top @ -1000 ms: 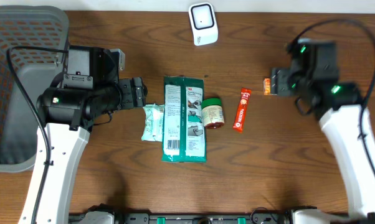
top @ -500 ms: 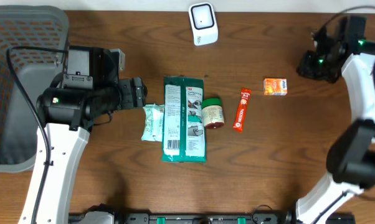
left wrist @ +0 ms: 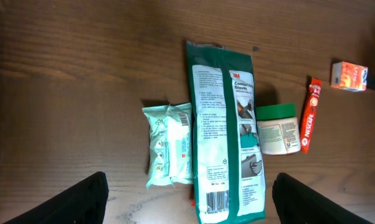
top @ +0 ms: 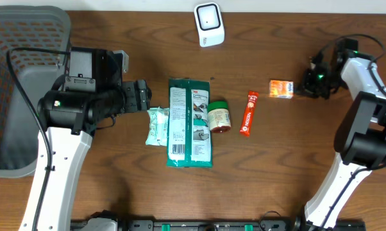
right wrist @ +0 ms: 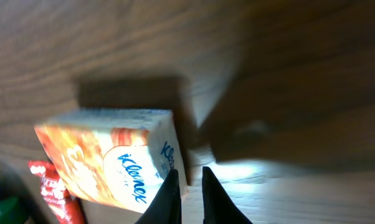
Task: Scan the item barcode
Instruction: 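Carry the tissue pack up toward the top right with the right gripper, then swing the held tissue pack toward the white scanner at top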
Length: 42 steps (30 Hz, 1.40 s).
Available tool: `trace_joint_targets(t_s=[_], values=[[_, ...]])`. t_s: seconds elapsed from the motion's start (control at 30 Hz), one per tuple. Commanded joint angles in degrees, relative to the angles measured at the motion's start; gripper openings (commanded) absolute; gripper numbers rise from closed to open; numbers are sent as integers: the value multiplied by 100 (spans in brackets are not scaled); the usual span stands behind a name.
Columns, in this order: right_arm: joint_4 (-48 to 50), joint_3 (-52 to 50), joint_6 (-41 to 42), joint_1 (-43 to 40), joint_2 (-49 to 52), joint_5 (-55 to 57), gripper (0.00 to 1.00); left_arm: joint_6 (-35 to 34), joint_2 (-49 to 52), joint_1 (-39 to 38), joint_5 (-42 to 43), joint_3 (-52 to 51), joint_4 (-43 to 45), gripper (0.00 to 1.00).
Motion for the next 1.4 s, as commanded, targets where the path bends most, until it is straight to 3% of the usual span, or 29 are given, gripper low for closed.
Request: trace_joint_targets(t_s=[0.0, 0.2, 0.47, 0.63, 0.83, 0.9, 0.97, 1.37], values=[[-103, -151, -31, 236, 17, -120, 9, -9, -4, 9, -57, 74, -4, 84], [-710, -225, -24, 542, 15, -101, 9, -11, -4, 9, -57, 74, -7, 84], [-1534, -129, -339, 870, -391, 153, 18, -9, -4, 9, -57, 74, -7, 85], [-1121, -101, -817, 894, -970, 262, 20, -9, -4, 9, -57, 74, -7, 84], [-446, -103, -2806, 883, -1357, 260, 18, -9, -4, 9, -57, 74, -7, 84], [-258, -114, -3128, 890, -1309, 262, 25, -9, -4, 9, -57, 74, -7, 85], [-216, -116, -3456, 890, -1217, 260, 25, -11, -4, 9, -57, 74, -7, 85], [173, -118, -3893, 778, -437, -101, 29, -11, -2, 9, -57, 74, -7, 84]])
